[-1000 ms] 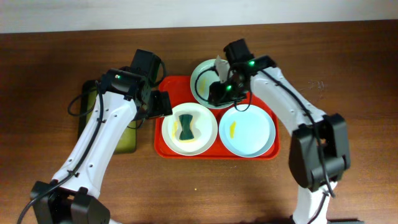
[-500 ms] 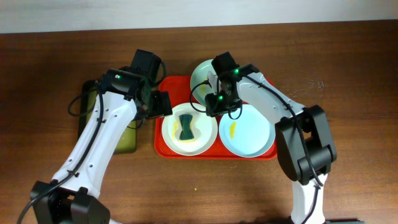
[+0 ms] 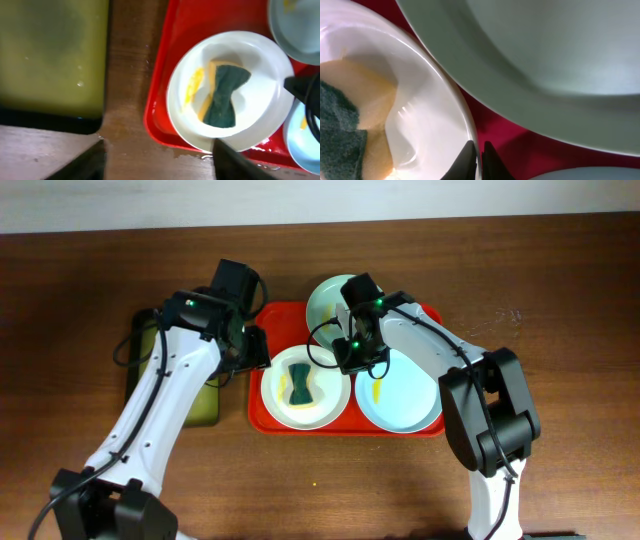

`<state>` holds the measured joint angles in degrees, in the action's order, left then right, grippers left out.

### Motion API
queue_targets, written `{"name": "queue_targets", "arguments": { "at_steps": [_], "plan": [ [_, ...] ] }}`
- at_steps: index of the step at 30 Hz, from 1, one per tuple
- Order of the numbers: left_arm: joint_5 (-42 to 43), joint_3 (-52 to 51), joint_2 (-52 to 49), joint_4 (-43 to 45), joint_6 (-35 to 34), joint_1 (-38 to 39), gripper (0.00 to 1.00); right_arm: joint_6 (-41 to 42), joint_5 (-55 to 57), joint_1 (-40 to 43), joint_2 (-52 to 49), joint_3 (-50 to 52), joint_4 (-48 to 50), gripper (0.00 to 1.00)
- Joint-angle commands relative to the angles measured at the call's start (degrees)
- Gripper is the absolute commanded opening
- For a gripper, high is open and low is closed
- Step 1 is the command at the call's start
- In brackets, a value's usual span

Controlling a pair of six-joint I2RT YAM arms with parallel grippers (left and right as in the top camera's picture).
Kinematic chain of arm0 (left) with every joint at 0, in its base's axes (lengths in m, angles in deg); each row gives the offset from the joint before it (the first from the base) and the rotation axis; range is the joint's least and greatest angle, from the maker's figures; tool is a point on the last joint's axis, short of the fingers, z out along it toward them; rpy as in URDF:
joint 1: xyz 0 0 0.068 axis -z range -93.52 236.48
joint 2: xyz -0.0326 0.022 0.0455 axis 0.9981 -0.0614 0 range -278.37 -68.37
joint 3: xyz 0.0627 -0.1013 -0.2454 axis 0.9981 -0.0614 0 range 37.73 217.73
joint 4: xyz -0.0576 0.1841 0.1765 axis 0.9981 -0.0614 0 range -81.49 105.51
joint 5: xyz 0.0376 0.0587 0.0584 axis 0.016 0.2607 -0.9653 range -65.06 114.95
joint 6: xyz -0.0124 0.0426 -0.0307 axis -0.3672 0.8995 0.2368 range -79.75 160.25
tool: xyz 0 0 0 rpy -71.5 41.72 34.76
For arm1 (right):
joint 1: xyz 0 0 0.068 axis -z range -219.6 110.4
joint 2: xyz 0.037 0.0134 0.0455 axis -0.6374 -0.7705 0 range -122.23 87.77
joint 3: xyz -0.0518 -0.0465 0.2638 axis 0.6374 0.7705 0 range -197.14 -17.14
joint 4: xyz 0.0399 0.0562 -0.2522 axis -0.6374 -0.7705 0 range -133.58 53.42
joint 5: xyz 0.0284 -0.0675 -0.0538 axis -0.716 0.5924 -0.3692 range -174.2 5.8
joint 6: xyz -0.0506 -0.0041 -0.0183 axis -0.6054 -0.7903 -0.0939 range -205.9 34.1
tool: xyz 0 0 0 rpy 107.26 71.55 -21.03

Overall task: Clean dirty plates on tray and stack at the side
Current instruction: 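Regrasp the sponge with the left gripper and scrub the plate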

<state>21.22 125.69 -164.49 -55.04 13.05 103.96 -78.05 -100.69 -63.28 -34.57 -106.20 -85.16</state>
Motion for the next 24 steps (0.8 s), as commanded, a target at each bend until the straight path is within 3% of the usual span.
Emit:
{"name": "queue_targets", "arguments": {
  "at_steps": [1,3,9,12,14,17,19,22,24],
  "plan": [
    [9.1,-2.2,-2.6,2.1,4.8,-0.3,0.67,1.0,0.5,-0.3,-0.9,0.4,-0.2,0.1],
    [14.1,-4.9,-4.4,4.6,6.2,-0.2,0.69,1.0,0.5,-0.3,-0.9,0.4,-0.2,0.12],
    [16.4,-8.5,-11.5,13.7,7.4,3.6,0.69,1.0,0.5,-0.3,-0.9,0.4,-0.2,0.14],
    [17.6,-8.5,-14.8,16.1,7.7,5.0,0.7,1.0,0.5,-0.3,-0.9,0.4,-0.2,0.04],
    [20.0,-8.5,-16.8,17.2,9.0,5.7,0.7,1.0,0.5,-0.4,-0.9,0.4,-0.2,0.04],
    [20.0,-8.5,-19.2,17.6,9.1,6.6,0.7,1.7,0.5,-0.4,-0.9,1.1,-0.3,0.15],
    [19.8,-8.5,-19.5,18.3,9.3,6.8,0.71,1.6,0.5,-0.3,-0.9,2.8,1.4,0.17],
    [19.8,-8.5,-19.7,19.4,9.4,6.8,0.65,1.6,0.5,-0.3,-0.9,4.1,2.5,0.13],
    [19.3,-8.5,-19.7,19.6,9.3,6.8,0.54,1.6,0.5,-0.3,-0.9,4.1,2.6,0.08]
  ]
}}
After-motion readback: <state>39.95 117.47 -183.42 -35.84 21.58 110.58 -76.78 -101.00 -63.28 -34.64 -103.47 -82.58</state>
